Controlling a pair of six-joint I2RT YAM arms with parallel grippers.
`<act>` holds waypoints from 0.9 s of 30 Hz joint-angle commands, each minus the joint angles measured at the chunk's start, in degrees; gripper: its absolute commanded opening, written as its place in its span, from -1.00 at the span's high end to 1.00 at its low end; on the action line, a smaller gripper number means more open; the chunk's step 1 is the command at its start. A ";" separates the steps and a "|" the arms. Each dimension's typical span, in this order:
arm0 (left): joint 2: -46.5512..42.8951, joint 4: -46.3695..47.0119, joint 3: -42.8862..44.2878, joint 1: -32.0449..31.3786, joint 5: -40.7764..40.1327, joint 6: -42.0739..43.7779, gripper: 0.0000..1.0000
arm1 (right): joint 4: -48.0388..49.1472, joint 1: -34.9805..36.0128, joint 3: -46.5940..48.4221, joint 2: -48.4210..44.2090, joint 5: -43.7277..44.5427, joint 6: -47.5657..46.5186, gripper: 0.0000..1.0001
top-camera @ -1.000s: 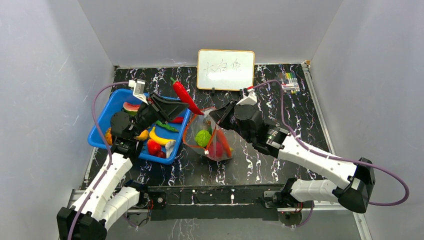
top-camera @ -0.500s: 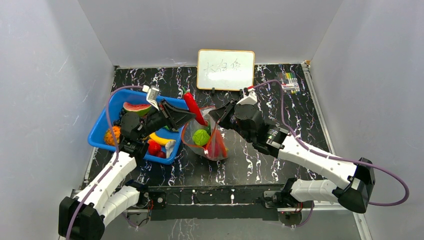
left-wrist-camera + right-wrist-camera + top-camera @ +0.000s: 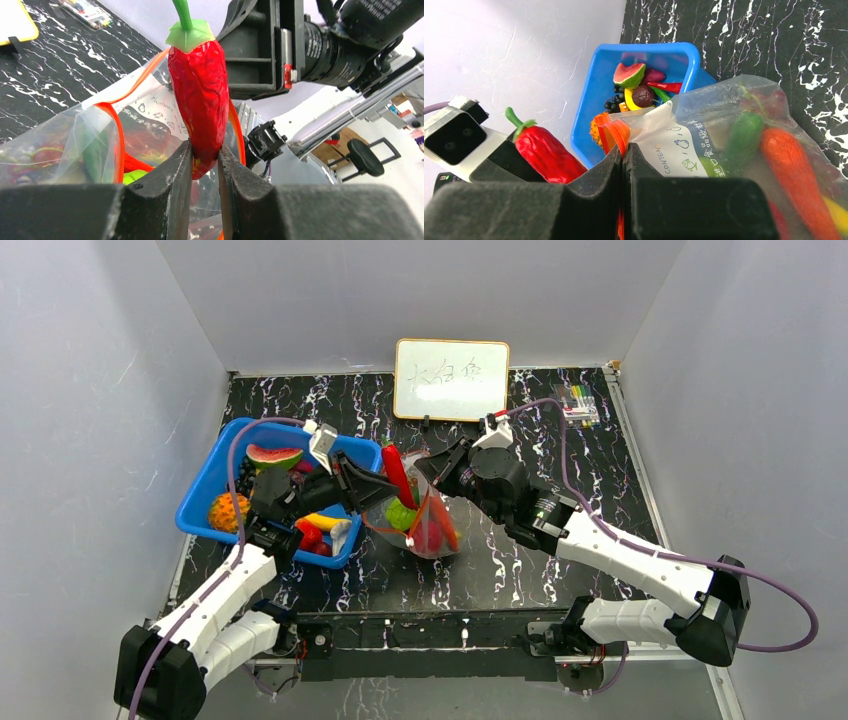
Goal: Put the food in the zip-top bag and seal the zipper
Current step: Place the fake vegetable in the zipper food storage bag.
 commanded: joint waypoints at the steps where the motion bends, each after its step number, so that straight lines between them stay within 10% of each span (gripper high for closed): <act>1: 1.20 1.16 -0.20 -0.98 4.19 3.29 1.00 | 6.75 0.03 4.72 -0.98 -0.06 0.49 1.00; 27: 1.96 -14.98 1.96 -2.79 3.50 13.05 1.00 | 8.21 0.03 3.60 -0.97 -0.76 0.48 1.00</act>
